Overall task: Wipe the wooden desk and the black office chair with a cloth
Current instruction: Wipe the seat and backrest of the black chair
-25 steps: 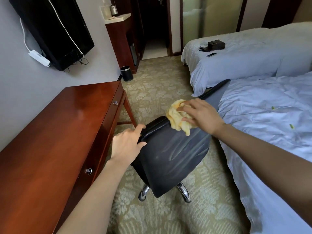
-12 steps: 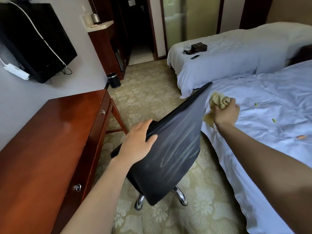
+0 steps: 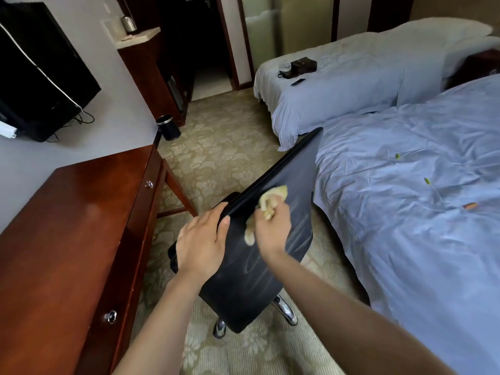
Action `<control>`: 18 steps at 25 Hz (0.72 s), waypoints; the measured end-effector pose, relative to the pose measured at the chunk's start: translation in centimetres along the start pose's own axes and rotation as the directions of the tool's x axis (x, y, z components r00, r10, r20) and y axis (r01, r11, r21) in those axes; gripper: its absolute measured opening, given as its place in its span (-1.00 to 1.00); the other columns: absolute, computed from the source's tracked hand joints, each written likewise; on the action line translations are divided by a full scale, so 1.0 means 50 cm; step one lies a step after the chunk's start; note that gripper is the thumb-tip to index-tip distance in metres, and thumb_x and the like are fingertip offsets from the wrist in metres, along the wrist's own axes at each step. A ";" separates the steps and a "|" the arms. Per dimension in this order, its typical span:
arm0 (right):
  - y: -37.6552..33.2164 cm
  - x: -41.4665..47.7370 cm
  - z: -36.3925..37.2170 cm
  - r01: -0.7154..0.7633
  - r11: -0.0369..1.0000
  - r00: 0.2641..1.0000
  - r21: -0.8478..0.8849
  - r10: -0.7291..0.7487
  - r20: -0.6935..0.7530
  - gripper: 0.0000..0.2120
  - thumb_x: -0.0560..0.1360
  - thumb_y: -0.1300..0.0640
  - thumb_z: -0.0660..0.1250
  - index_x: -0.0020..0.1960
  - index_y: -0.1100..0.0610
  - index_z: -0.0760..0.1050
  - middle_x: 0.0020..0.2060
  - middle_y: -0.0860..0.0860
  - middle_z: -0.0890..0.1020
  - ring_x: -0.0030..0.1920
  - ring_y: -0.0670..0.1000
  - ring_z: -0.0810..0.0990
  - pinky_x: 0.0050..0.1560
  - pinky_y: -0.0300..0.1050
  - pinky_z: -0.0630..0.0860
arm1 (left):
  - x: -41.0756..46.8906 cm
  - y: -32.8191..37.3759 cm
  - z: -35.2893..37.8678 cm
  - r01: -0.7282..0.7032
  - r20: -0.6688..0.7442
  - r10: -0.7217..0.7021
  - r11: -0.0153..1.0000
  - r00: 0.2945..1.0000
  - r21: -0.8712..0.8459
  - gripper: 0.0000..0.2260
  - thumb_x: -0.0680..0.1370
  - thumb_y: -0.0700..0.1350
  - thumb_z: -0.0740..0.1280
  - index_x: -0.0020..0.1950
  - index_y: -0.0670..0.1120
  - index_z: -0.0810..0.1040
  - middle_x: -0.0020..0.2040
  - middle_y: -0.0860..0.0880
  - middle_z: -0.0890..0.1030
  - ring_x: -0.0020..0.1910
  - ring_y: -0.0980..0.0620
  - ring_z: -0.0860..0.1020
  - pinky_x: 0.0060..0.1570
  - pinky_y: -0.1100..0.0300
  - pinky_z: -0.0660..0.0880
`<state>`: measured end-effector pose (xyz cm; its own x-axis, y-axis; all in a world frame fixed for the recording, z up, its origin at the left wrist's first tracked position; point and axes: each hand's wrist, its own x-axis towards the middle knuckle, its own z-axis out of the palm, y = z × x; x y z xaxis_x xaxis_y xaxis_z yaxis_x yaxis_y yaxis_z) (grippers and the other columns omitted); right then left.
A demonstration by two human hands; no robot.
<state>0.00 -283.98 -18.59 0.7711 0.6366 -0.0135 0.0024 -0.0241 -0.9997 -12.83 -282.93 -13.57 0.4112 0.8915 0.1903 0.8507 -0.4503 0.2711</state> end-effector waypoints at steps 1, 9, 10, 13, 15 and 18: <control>0.012 -0.042 0.005 0.074 0.997 0.993 -0.018 -0.072 0.097 -0.80 0.39 0.32 0.33 -0.01 0.16 0.47 -0.05 0.02 0.47 -0.12 -0.06 0.44 -0.11 -0.36 0.30 | -0.002 -0.001 0.000 0.004 -0.019 -0.004 1.000 1.000 0.017 -0.60 0.64 0.09 -0.01 0.47 0.10 0.27 0.36 0.11 0.46 0.36 0.04 0.38 0.34 0.07 0.23; 0.023 -0.105 0.018 0.217 0.976 0.897 0.013 -0.205 0.391 -0.69 0.29 0.34 0.38 -0.21 -0.06 0.44 -0.16 -0.10 0.46 -0.15 -0.19 0.46 -0.13 -0.44 0.36 | -0.024 -0.042 -0.026 0.023 -0.072 -0.024 1.000 0.997 -0.014 -0.66 0.63 0.06 0.07 0.39 0.14 0.40 0.24 0.13 0.55 0.28 0.07 0.44 0.37 0.06 0.24; 0.020 -0.097 0.016 0.224 0.974 0.898 0.018 -0.214 0.384 -0.66 0.29 0.34 0.38 -0.24 -0.11 0.43 -0.18 -0.12 0.47 -0.17 -0.20 0.46 -0.15 -0.44 0.37 | -0.025 -0.048 -0.029 0.021 -0.077 -0.023 1.000 0.997 -0.016 -0.66 0.63 0.06 0.08 0.39 0.15 0.40 0.23 0.13 0.56 0.27 0.07 0.44 0.36 0.05 0.26; 0.011 -0.067 0.007 0.217 0.976 0.914 0.009 -0.206 0.348 -0.70 0.29 0.32 0.39 -0.27 -0.08 0.44 -0.25 -0.12 0.51 -0.22 -0.18 0.48 -0.21 -0.42 0.37 | -0.031 -0.061 -0.035 0.011 -0.091 -0.011 1.000 0.996 -0.003 -0.66 0.62 0.06 0.07 0.37 0.15 0.42 0.19 0.14 0.58 0.25 0.08 0.45 0.35 0.05 0.28; 0.004 -0.033 -0.003 0.183 0.983 0.939 -0.007 -0.172 0.297 -0.81 0.30 0.31 0.38 -0.24 0.05 0.47 -0.26 -0.04 0.55 -0.23 -0.12 0.51 -0.20 -0.30 0.42 | -0.033 -0.068 -0.038 0.005 -0.100 -0.005 1.000 0.995 0.003 -0.61 0.60 0.12 0.01 0.36 0.15 0.43 0.15 0.15 0.60 0.22 0.08 0.47 0.34 0.03 0.29; -0.009 0.033 -0.034 0.136 0.991 0.972 0.005 -0.134 0.194 -0.93 0.32 0.25 0.33 -0.23 0.12 0.47 -0.26 0.04 0.59 -0.20 0.02 0.55 -0.14 -0.17 0.45 | -0.033 -0.074 -0.038 0.004 -0.107 -0.003 1.000 0.994 0.012 -0.52 0.55 0.19 -0.09 0.36 0.17 0.43 0.13 0.17 0.60 0.20 0.09 0.47 0.35 0.02 0.29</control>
<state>2.35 -284.25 -18.15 0.6255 0.7714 0.1169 0.1037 0.0664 -0.9924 -17.27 -282.84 -13.09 0.3713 0.8822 0.2897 0.8562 -0.4460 0.2607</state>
